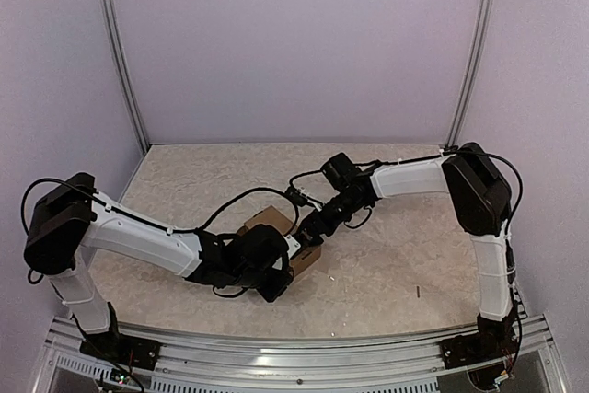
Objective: Fold the paper box
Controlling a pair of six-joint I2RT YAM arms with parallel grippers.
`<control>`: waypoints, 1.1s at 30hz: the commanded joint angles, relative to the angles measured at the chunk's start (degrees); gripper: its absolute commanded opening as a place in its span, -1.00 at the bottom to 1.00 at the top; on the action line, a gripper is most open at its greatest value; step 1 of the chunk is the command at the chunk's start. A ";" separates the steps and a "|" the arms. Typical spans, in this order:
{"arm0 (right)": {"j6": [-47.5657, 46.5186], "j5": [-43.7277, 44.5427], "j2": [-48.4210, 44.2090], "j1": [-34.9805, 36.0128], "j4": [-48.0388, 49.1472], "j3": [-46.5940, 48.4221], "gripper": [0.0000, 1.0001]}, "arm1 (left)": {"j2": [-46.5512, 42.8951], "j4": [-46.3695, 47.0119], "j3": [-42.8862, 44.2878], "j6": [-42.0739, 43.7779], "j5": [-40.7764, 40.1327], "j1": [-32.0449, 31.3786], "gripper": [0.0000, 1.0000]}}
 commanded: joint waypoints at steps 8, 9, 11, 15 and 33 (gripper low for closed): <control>-1.07 -1.13 -2.36 0.07 -3.99 -5.80 0.41 | -0.73 0.05 -0.46 0.37 -1.90 1.78 -1.00; -0.69 -1.33 -2.28 0.07 -3.61 -6.08 0.40 | -0.66 -0.11 -0.03 0.33 -1.83 1.83 -1.00; 0.04 -1.69 -2.12 0.09 -2.68 -6.82 0.38 | -0.43 -0.46 0.79 0.49 -1.66 1.84 -1.00; 0.85 -2.11 -1.78 0.16 -2.24 -6.82 0.37 | 0.78 -1.79 3.23 0.81 -1.63 2.01 -1.00; 2.18 -2.23 -2.17 0.84 -0.92 -7.37 0.36 | 4.33 -13.42 14.16 -1.88 -1.54 2.56 -1.00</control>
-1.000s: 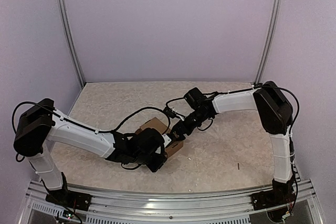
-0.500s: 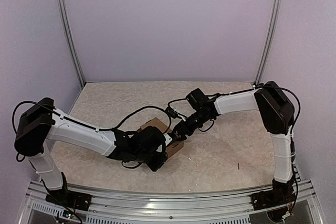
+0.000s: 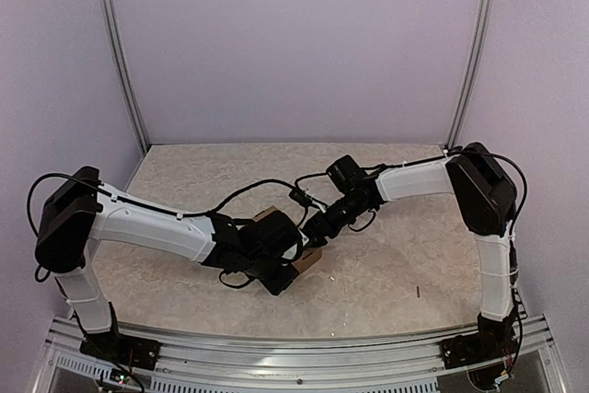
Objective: Fold the paper box
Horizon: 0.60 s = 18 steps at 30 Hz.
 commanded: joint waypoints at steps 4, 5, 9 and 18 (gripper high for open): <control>0.89 -0.99 0.22 1.63 -4.24 -2.41 0.36 | 2.19 -1.09 6.17 -0.78 -3.70 1.47 -0.99; 0.99 -0.88 0.18 1.71 -4.07 -2.45 0.36 | 2.45 -1.67 6.74 -0.66 -3.69 1.43 -0.99; 0.94 -0.25 0.22 1.99 -3.97 -2.44 0.36 | 4.48 -4.83 9.77 -0.17 -4.36 1.30 -0.99; 0.27 0.59 0.22 2.52 -4.17 -2.44 0.36 | 7.75 -11.01 15.93 1.53 -6.55 1.21 -0.99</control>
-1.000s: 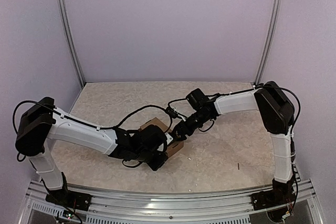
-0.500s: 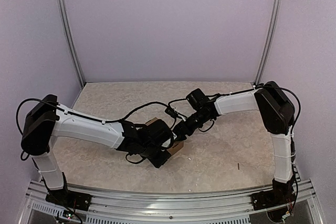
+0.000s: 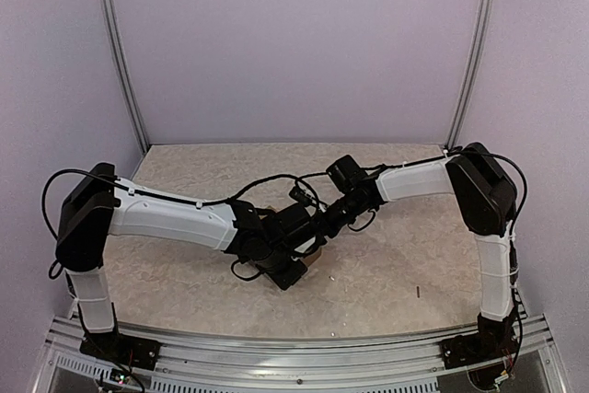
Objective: Fold the paper box
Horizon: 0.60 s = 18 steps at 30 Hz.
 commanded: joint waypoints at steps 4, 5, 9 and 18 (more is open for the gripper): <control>-0.52 0.31 0.40 2.70 -5.33 -2.11 0.36 | 1.30 2.25 3.67 2.33 -6.22 1.59 -0.99; -0.57 0.34 0.41 2.70 -5.43 -2.04 0.36 | 1.30 1.98 3.58 2.43 -6.26 1.64 -0.99; -1.00 0.69 0.50 2.71 -5.70 -1.92 0.36 | 0.97 1.43 2.94 2.45 -6.35 1.84 -0.99; -2.00 1.41 0.68 2.49 -6.66 -1.09 0.36 | -2.25 1.70 -0.42 2.04 -6.72 1.55 -0.90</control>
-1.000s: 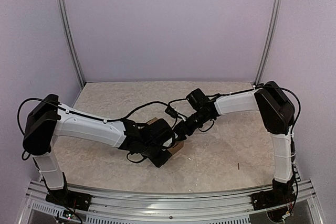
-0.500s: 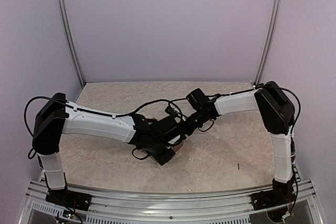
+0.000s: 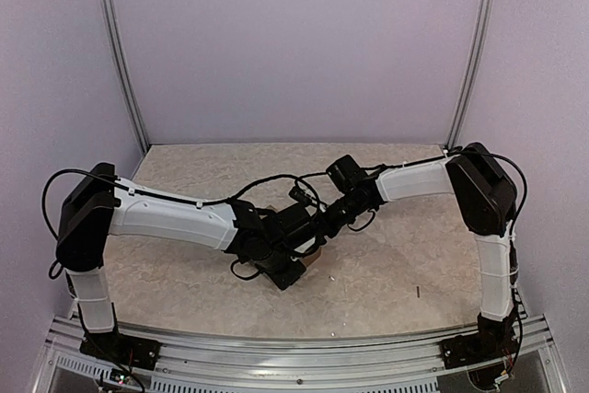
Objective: Fold the paper box
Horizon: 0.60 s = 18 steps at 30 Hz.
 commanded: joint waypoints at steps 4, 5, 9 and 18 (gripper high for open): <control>-2.11 1.06 0.63 2.11 -7.05 -0.88 0.36 | -3.46 3.59 -2.63 0.64 -5.81 1.05 -0.87; -2.13 1.06 0.60 2.07 -7.13 -0.86 0.36 | -3.66 3.60 -2.90 0.54 -5.89 0.95 -0.85; -2.30 1.14 0.51 1.85 -7.18 -0.91 0.36 | -4.27 3.74 -3.51 0.02 -6.00 0.37 -0.74; -2.39 1.14 0.59 1.32 -7.40 -0.52 0.36 | -8.55 1.93 -4.76 -0.58 -6.45 -1.22 -0.53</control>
